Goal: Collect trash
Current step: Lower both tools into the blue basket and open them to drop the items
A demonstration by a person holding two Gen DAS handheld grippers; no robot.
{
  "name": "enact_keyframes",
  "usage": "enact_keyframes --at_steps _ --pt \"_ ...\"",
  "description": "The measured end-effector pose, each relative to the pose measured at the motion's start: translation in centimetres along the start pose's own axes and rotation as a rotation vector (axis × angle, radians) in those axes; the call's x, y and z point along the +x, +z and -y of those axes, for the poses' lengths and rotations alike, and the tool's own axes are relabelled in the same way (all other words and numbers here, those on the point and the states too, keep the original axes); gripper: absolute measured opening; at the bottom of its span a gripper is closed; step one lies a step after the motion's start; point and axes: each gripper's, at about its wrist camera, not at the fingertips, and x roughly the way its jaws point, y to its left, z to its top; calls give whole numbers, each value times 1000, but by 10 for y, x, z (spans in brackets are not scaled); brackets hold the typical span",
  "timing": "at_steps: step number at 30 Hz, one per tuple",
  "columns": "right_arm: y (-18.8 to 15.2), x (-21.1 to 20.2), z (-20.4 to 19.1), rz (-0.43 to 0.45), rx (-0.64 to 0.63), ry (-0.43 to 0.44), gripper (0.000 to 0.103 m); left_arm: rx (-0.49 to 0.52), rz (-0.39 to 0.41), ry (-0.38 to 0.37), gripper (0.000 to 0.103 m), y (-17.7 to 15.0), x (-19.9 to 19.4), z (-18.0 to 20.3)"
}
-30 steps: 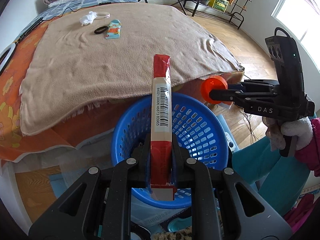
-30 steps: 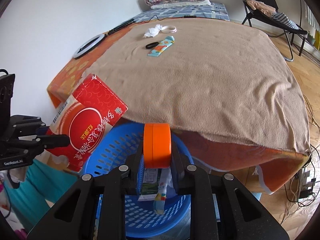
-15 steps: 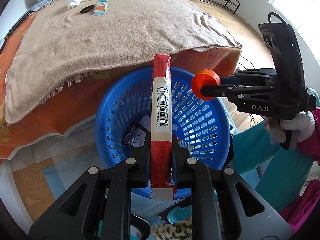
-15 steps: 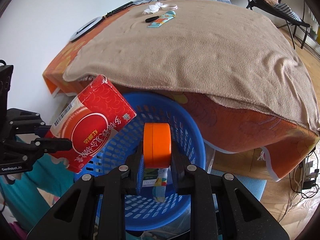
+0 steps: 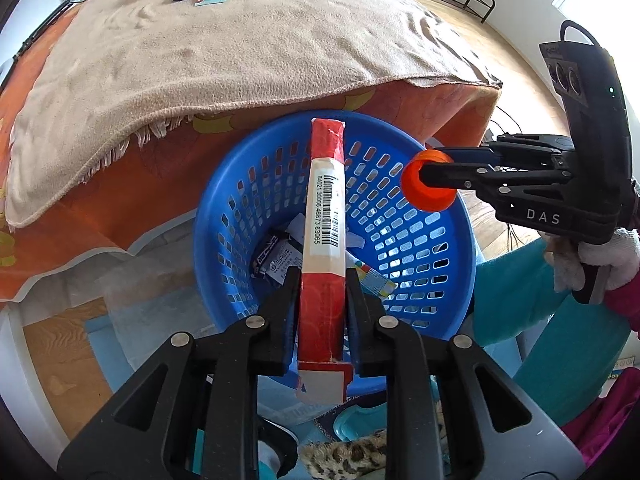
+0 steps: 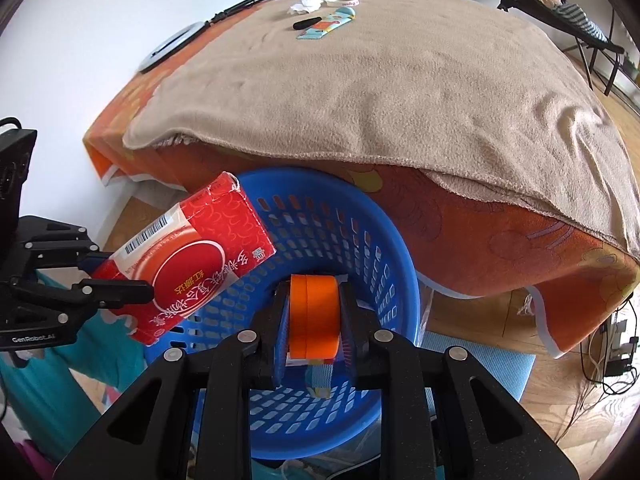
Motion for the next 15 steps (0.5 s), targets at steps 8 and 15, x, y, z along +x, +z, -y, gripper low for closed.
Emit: enact_keyframes --at_steps 8,15 --pt "-1 3 -2 -15 -6 -7 34 -17 7 11 41 -1 -2 -4" --pt "0 3 -2 -14 -10 -25 48 -30 13 23 60 1 -3 -6"
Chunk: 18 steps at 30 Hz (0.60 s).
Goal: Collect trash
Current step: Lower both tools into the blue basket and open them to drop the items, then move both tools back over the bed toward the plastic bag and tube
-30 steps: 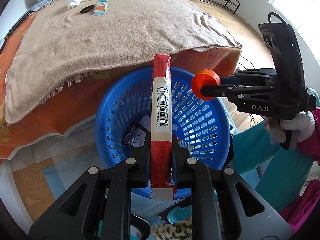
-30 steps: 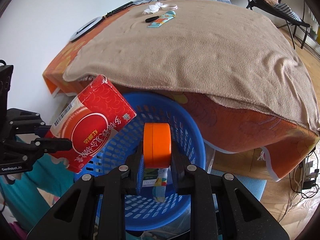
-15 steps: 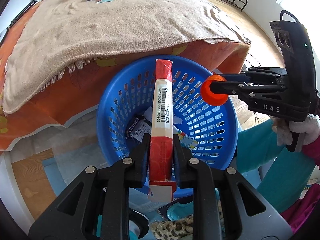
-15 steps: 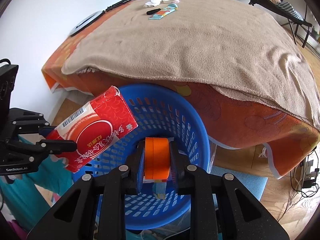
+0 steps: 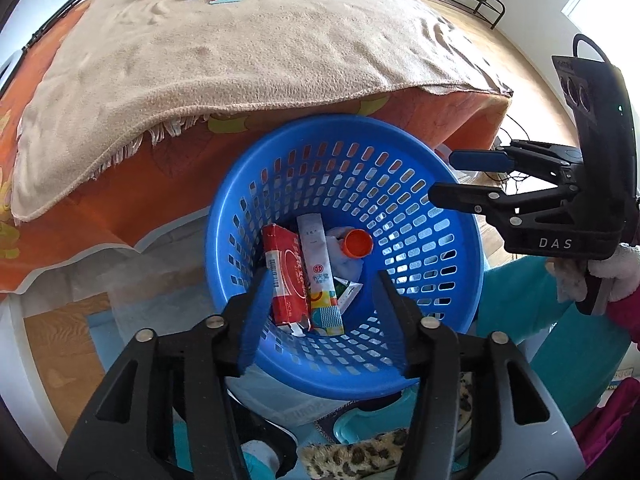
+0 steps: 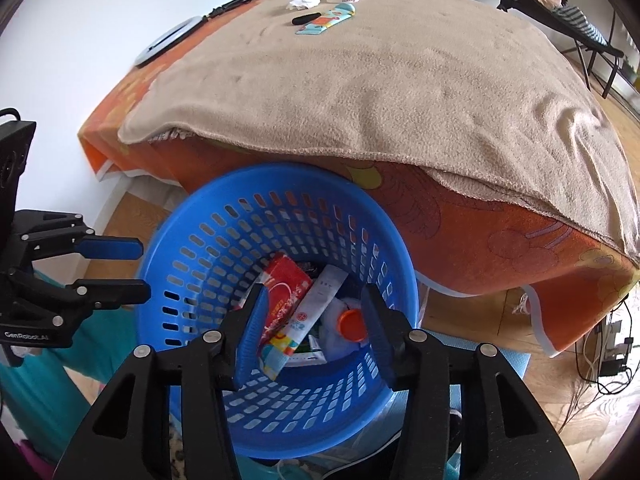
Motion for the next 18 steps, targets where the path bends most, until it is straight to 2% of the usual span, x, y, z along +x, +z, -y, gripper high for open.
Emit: enact_keyframes --at_steps 2,4,13,18 --pt "0 1 0 -2 1 -5 56 -3 5 3 60 1 -1 0" --pt "1 0 0 0 2 -12 59 -8 8 7 60 2 -2 -1" --pt "5 -2 3 15 15 -37 64 -48 32 31 61 12 -8 -8" --pt "11 -5 6 29 31 -48 64 -92 83 52 61 29 -20 -18"
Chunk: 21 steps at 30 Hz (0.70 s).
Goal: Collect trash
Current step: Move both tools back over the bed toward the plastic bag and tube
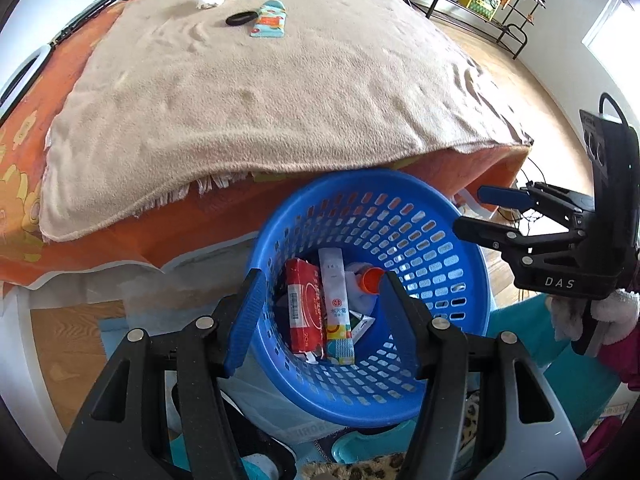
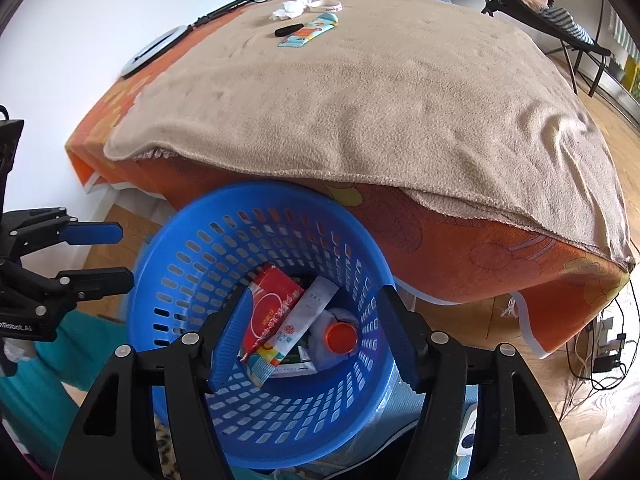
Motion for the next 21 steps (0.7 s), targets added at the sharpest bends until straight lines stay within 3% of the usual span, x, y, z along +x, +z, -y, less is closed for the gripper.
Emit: enact_keyframes --at_steps 11,21 --pt "35 -14 15 101 54 -15 70 -59 130 59 61 75 -24 -27" --pt "103 -27 22 210 58 15 70 -115 249 123 61 160 -27 -73"
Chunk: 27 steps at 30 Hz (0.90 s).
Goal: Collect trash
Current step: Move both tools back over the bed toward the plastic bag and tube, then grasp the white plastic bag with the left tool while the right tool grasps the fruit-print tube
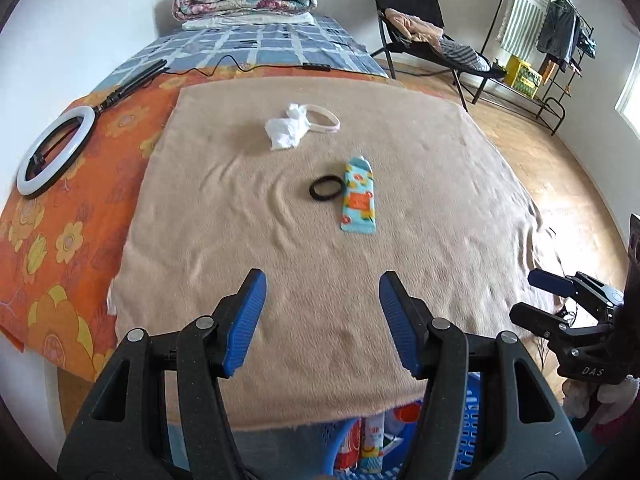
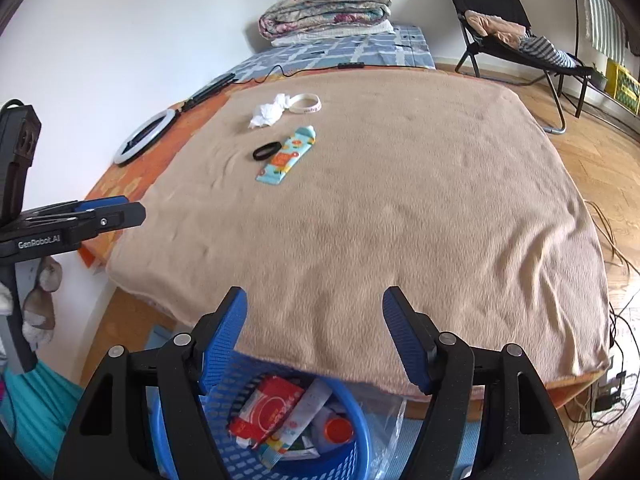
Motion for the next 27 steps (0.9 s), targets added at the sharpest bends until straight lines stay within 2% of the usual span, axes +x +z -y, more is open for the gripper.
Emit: enact_keyframes --at_steps 5,13,22,27 --pt "46 21 6 -3 13 34 70 -15 34 4 61 38 21 -8" --pt "101 68 22 8 86 108 70 -46 40 17 61 85 71 -21" --pt "136 127 17 -16 77 132 69 -91 1 22 61 107 128 -38" --pt "146 156 14 -34 78 124 60 -96 0 23 61 119 153 -42"
